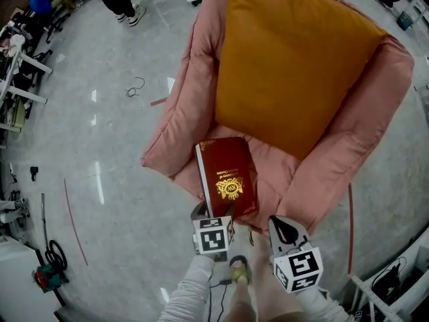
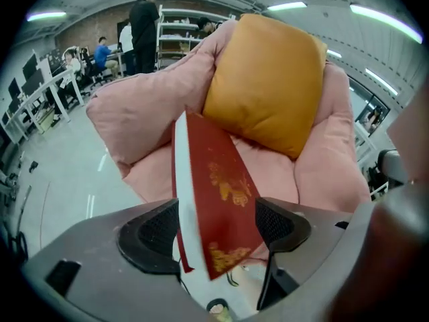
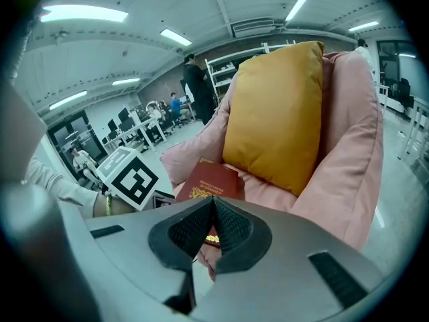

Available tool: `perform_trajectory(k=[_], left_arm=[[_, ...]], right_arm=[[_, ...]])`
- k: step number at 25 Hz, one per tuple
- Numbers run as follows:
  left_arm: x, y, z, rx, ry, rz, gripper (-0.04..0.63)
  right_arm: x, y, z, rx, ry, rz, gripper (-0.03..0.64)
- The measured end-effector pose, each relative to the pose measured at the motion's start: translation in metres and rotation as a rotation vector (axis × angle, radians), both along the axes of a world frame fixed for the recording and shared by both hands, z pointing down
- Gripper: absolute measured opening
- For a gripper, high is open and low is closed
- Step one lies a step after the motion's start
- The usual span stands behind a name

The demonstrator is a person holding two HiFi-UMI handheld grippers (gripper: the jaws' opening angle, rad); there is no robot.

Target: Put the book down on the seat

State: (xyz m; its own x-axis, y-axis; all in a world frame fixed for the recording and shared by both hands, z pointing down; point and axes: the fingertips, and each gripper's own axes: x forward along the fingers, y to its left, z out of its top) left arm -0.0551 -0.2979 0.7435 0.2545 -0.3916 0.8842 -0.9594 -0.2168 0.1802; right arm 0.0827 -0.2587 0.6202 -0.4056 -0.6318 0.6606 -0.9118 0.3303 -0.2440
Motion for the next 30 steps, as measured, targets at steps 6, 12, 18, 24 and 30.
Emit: perform_trajectory(k=[6,12,18,24,30], left_arm=[[-0.014,0.007,-0.008,0.008,-0.007,-0.059,0.347],[-0.028,0.029,-0.041,0.042,0.015,-0.087,0.328],[-0.036,0.048,-0.079,0.110,0.033,-0.131,0.147],[-0.038,0.076,-0.119,0.148,0.065,-0.154,0.038],[-0.036,0.106,-0.151,0.169,0.078,-0.143,0.014]], right_arm=[[-0.003,-0.008,-0.007,0.024,-0.011,-0.017,0.005],[-0.028,0.011,-0.024,0.041,-0.012,-0.048,0.005],[-0.043,0.028,-0.041,0.064,-0.019,-0.073,0.005],[-0.053,0.047,-0.067,0.091,-0.025,-0.088,0.005],[-0.059,0.068,-0.084,0.114,-0.019,-0.116,0.005]])
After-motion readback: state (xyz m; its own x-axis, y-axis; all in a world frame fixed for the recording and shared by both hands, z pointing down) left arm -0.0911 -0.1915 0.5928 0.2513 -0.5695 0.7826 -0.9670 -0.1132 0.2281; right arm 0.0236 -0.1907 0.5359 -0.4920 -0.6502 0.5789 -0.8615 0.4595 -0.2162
